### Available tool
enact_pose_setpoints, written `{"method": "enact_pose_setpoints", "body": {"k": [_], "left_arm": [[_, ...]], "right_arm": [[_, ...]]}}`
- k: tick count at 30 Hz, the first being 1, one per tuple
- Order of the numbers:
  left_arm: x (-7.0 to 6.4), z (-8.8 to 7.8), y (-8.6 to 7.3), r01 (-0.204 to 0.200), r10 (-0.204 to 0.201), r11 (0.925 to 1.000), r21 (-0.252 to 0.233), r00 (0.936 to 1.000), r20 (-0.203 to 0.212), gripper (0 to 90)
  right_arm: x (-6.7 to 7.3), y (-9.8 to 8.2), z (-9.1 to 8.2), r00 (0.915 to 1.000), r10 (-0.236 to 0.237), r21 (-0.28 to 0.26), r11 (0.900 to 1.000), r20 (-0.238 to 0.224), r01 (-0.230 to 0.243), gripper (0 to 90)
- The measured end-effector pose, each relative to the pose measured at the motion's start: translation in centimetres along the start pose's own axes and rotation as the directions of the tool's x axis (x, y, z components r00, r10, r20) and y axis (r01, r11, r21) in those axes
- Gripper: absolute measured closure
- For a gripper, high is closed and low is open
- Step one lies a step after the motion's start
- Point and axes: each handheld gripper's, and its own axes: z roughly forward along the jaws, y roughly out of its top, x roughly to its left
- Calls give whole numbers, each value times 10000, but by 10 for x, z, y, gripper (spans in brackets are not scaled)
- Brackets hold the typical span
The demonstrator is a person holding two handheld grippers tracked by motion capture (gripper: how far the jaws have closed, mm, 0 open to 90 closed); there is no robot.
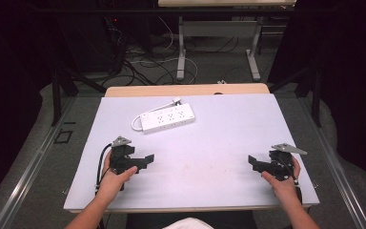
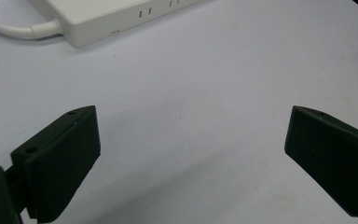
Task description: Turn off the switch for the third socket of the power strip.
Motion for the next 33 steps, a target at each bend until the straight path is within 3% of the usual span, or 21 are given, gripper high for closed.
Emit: {"method": "enact_pose_setpoints", "body": {"k": [4,6,8,9,23,33], "left_arm": [[3,1,-3,-133,133,9999,52,9999,-32,3],[3,3,-4,-112,109,9998,-143,9996,-255,3],[5,2,-5,-205,206,9998,57,9996,-177,3],[4,4,-6,-146,143,9998,-109,9995,-295,3],[0,10,-12,-626,637,9978,236,9967,-506,3],[1,11,-14,-374,383,9991,199,9979,-518,4]], "right_arm": [[0,0,0,10000,-26,-3,10000,-8,26,88],[0,0,0,10000,-14,-3,10000,-7,14,89],[0,0,0,10000,-19,-2,10000,3,19,89],[0,0,0,10000,-10,-9,10000,-4,10,89],[0,0,0,10000,-51,-39,10000,-11,51,90],[0,1,1,9999,-92,-16,10000,-51,92,90]]}}
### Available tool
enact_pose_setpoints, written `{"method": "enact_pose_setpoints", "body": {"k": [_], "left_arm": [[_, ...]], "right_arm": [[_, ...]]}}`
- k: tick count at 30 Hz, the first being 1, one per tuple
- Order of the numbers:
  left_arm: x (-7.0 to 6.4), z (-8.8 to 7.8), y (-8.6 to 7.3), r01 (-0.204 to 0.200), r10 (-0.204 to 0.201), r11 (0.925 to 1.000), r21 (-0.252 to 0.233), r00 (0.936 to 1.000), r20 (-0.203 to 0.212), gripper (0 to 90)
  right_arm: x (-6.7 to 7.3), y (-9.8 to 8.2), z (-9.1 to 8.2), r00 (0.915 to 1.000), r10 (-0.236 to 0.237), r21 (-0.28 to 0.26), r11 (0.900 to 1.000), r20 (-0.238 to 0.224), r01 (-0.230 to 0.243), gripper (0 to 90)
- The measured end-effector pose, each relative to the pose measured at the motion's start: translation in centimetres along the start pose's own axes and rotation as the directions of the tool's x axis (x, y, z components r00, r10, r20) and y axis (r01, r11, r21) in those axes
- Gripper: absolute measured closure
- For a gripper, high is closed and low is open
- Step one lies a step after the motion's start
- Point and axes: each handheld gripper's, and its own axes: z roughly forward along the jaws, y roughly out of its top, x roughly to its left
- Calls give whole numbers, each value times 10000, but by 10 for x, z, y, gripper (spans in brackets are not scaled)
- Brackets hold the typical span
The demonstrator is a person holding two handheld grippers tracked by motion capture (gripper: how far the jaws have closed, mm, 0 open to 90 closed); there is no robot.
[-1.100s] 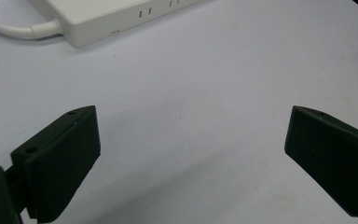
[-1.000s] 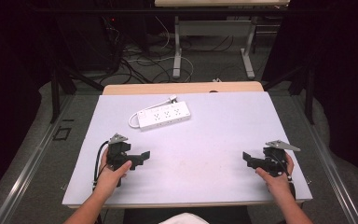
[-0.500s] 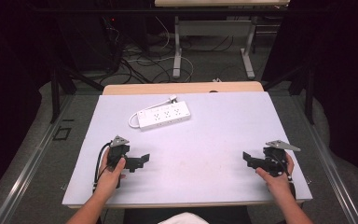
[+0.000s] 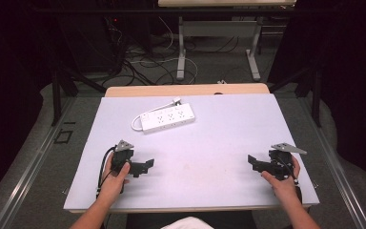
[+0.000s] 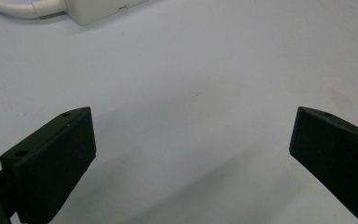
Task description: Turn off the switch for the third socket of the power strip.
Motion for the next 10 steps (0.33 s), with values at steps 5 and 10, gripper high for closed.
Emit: {"method": "enact_pose_setpoints", "body": {"k": [5,10], "left_arm": [[1,0,0,-88,88,9999,50,10000,4,6],[1,1,-1,-8,8,10000,71,10000,-16,8]], "right_arm": [[-1,0,0,10000,-58,-13,10000,-44,58,90],[0,1,1,10000,-59,-50,10000,-23,59,90]]}}
